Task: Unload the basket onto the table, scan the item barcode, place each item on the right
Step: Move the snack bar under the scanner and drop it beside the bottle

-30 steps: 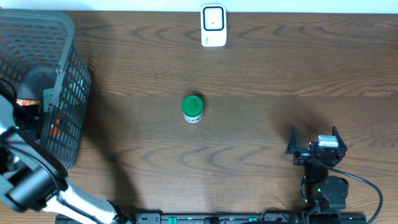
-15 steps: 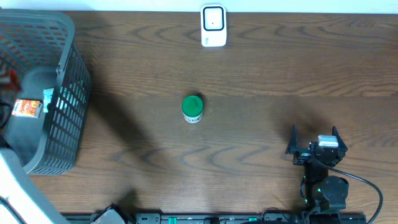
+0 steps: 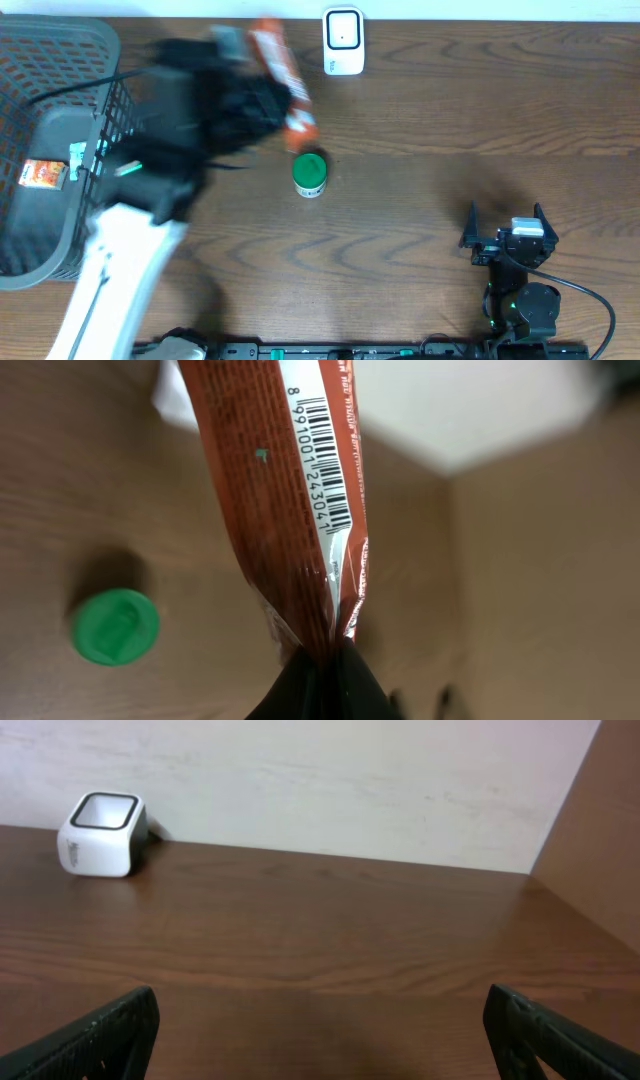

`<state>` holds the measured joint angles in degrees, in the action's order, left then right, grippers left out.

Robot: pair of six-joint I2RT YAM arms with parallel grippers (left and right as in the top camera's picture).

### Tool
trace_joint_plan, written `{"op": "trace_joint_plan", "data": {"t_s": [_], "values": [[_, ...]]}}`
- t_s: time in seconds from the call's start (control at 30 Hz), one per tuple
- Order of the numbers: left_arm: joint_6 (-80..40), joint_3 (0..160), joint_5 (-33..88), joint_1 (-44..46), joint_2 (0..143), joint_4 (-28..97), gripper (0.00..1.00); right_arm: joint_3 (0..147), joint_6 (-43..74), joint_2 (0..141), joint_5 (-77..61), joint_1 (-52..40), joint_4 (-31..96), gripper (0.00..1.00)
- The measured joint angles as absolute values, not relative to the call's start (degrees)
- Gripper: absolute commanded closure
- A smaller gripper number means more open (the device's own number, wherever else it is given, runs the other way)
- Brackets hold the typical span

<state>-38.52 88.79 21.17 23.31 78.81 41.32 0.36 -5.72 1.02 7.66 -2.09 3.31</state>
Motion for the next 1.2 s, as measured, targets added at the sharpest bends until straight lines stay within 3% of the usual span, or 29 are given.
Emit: {"op": "trace_joint_plan", "data": {"t_s": [0.2,0.4,0.83,0.87,0.9,0.97,1.03,1.2], "values": [[-26.6,88.8,18.0,36.6,94.2,40.9,0.93,0.4,-5.7,1.0,7.7,-2.1,3.3,0.01],[-13.5,88.8,17.0,43.6,106.8,40.9,0.93,0.4,-5.7,1.0,7.7,-2.1,3.3,0.01],[2.6,88.8,9.4,45.8,117.8,41.3,0.92,0.4,-5.7,1.0,7.7,-2.1,3.3,0.01],[3.0,88.8,8.4,45.8,118.2,41.3,0.87,0.4,-5.7,1.0,7.7,-2.1,3.3,0.01],[3.3,88.8,7.3,45.8,118.5,41.3,0.71,0.4,-5.7,1.0,7.7,-2.1,3.3,0.01],[4.4,88.8,4.7,45.9,118.7,42.0,0.52,0.4,-5.7,1.0,7.7,-2.1,3.3,0.01],[4.5,88.8,2.7,45.8,118.5,42.7,0.39,0.4,-5.7,1.0,7.7,-2.1,3.3,0.01],[5.1,88.8,0.3,45.8,113.5,43.3,0.36,0.4,-5.7,1.0,7.7,-2.1,3.3,0.01]]}}
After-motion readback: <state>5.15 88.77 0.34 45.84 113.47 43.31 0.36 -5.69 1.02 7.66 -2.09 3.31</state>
